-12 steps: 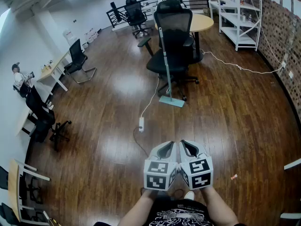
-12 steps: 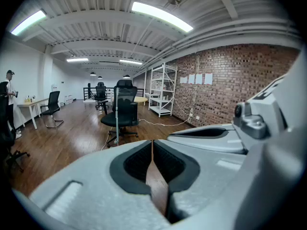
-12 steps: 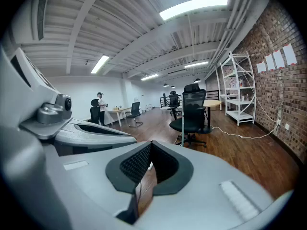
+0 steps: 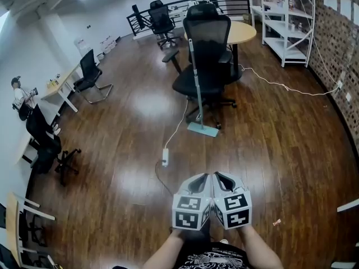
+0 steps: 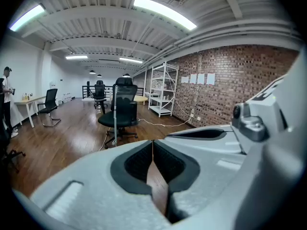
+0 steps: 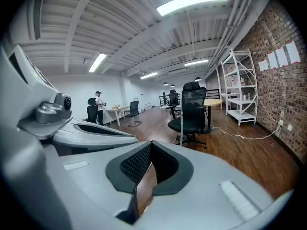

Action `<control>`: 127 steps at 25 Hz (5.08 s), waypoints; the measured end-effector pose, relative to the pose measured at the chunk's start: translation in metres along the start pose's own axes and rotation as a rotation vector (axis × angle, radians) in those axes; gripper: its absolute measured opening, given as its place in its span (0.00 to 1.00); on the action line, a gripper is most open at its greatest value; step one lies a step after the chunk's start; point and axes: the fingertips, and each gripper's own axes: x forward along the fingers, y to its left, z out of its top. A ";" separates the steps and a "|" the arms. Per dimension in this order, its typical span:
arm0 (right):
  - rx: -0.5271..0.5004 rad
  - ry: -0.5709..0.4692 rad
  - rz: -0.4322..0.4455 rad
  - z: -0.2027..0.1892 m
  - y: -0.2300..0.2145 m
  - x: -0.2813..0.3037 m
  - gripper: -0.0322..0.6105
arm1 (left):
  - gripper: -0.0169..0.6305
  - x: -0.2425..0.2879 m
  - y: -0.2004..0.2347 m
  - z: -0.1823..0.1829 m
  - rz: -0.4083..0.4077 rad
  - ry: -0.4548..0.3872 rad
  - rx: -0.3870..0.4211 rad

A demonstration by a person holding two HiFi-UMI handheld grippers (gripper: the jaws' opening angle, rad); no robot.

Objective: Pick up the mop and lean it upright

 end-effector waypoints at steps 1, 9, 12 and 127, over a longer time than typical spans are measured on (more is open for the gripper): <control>-0.005 0.006 -0.004 0.002 -0.004 0.011 0.05 | 0.03 0.009 0.008 0.003 -0.003 -0.001 -0.005; -0.033 0.036 -0.046 0.050 -0.026 0.113 0.05 | 0.03 0.078 0.094 0.052 -0.042 -0.010 -0.047; -0.043 0.044 -0.049 0.075 -0.028 0.156 0.05 | 0.03 0.103 0.130 0.078 -0.051 -0.021 -0.046; -0.227 -0.310 -0.034 0.423 -0.265 0.539 0.21 | 0.03 0.487 0.416 0.314 0.041 -0.142 -0.053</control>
